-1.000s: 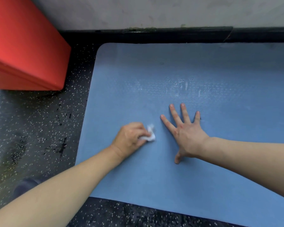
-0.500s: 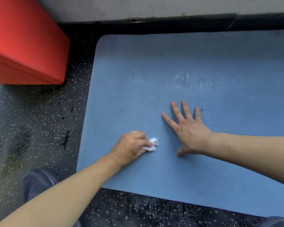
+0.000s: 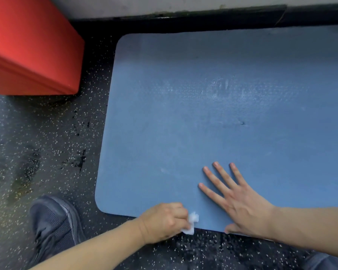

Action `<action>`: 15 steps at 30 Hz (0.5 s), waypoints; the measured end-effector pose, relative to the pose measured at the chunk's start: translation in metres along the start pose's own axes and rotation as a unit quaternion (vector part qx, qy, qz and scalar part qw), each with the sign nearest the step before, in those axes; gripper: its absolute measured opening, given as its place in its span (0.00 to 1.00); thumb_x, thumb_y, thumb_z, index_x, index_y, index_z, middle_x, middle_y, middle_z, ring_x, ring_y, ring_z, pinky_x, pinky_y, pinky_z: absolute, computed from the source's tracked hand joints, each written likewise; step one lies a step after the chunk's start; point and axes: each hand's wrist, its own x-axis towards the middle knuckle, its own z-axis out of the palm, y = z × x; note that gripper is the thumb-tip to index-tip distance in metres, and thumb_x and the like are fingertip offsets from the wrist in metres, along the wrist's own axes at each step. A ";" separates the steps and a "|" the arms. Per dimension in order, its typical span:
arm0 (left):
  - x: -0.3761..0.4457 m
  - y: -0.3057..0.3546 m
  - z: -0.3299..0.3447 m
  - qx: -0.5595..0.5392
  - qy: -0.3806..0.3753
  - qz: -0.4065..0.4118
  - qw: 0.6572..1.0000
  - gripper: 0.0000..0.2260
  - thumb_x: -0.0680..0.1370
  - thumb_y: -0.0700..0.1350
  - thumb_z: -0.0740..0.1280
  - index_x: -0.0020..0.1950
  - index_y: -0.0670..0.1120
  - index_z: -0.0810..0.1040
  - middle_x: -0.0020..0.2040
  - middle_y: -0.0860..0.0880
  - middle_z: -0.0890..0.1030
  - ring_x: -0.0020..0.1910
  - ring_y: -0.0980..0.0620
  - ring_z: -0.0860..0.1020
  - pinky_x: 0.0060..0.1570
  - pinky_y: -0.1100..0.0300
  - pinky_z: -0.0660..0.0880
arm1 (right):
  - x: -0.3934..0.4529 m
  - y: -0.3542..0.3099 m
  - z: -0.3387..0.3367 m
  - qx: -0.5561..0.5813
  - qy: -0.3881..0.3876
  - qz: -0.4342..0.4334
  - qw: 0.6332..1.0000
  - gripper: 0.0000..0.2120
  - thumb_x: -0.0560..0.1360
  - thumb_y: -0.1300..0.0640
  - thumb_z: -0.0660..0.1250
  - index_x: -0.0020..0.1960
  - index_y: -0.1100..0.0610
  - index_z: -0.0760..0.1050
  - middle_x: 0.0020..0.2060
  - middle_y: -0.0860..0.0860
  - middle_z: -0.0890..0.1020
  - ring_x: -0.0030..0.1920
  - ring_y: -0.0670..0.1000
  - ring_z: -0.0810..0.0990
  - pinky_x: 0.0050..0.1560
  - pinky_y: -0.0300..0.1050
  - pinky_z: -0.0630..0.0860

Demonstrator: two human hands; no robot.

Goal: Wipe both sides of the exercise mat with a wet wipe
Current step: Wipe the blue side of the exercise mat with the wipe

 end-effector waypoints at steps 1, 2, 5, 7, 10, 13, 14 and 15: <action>0.001 -0.003 -0.001 0.002 0.005 -0.008 1.000 0.07 0.83 0.46 0.65 0.52 0.47 0.82 0.45 0.49 0.78 0.43 0.48 0.74 0.40 0.56 0.75 | -0.003 0.000 0.004 -0.001 0.007 -0.011 1.000 0.69 0.57 0.22 0.76 0.85 0.56 0.54 0.83 0.67 0.45 0.82 0.73 0.44 0.75 0.81 0.52; 0.002 -0.010 -0.004 0.005 0.046 -0.036 0.998 0.08 0.83 0.47 0.65 0.52 0.47 0.83 0.46 0.50 0.78 0.43 0.49 0.76 0.41 0.57 0.75 | -0.005 0.000 0.006 -0.001 0.013 -0.018 1.000 0.68 0.58 0.22 0.75 0.85 0.55 0.54 0.84 0.66 0.45 0.82 0.73 0.44 0.75 0.80 0.52; 0.003 -0.013 -0.003 -0.002 0.156 -0.106 0.982 0.03 0.80 0.47 0.71 0.50 0.48 0.84 0.46 0.51 0.79 0.43 0.51 0.77 0.43 0.59 0.76 | -0.006 0.001 0.007 0.013 0.037 -0.021 0.999 0.66 0.58 0.21 0.74 0.85 0.53 0.56 0.84 0.65 0.48 0.83 0.71 0.47 0.76 0.78 0.52; 0.008 0.004 0.014 -0.013 0.082 -0.051 0.995 0.03 0.81 0.45 0.69 0.50 0.48 0.83 0.45 0.51 0.77 0.42 0.50 0.75 0.40 0.56 0.76 | -0.003 0.007 0.004 0.020 0.057 -0.015 0.998 0.64 0.59 0.21 0.72 0.85 0.51 0.56 0.84 0.65 0.49 0.83 0.69 0.49 0.77 0.75 0.52; 0.021 -0.002 0.012 0.015 0.038 -0.009 0.999 0.06 0.82 0.47 0.66 0.49 0.48 0.82 0.44 0.50 0.76 0.41 0.48 0.73 0.38 0.54 0.75 | 0.011 0.030 -0.009 0.037 0.093 0.003 0.995 0.60 0.62 0.20 0.68 0.85 0.47 0.55 0.84 0.63 0.50 0.84 0.67 0.48 0.78 0.72 0.49; 0.039 -0.022 -0.013 0.032 0.208 -0.119 0.970 0.04 0.79 0.49 0.72 0.46 0.50 0.84 0.42 0.51 0.78 0.39 0.50 0.77 0.38 0.58 0.76 | 0.025 0.061 -0.026 0.060 0.084 0.047 0.994 0.64 0.60 0.18 0.66 0.86 0.46 0.48 0.85 0.60 0.43 0.84 0.64 0.41 0.81 0.70 0.48; 0.041 -0.021 -0.010 0.028 0.215 -0.117 0.969 0.02 0.77 0.47 0.75 0.46 0.50 0.84 0.43 0.52 0.78 0.39 0.51 0.77 0.39 0.59 0.76 | 0.028 0.069 -0.031 0.053 0.078 0.052 0.994 0.66 0.59 0.17 0.66 0.86 0.47 0.46 0.85 0.60 0.41 0.84 0.64 0.39 0.81 0.70 0.48; 0.044 -0.014 -0.003 0.021 0.188 -0.092 0.978 0.03 0.76 0.43 0.76 0.47 0.50 0.83 0.45 0.52 0.77 0.40 0.51 0.76 0.39 0.59 0.76 | 0.029 0.076 -0.035 0.035 0.073 0.052 0.995 0.68 0.58 0.16 0.65 0.86 0.48 0.47 0.85 0.60 0.42 0.84 0.64 0.38 0.81 0.71 0.48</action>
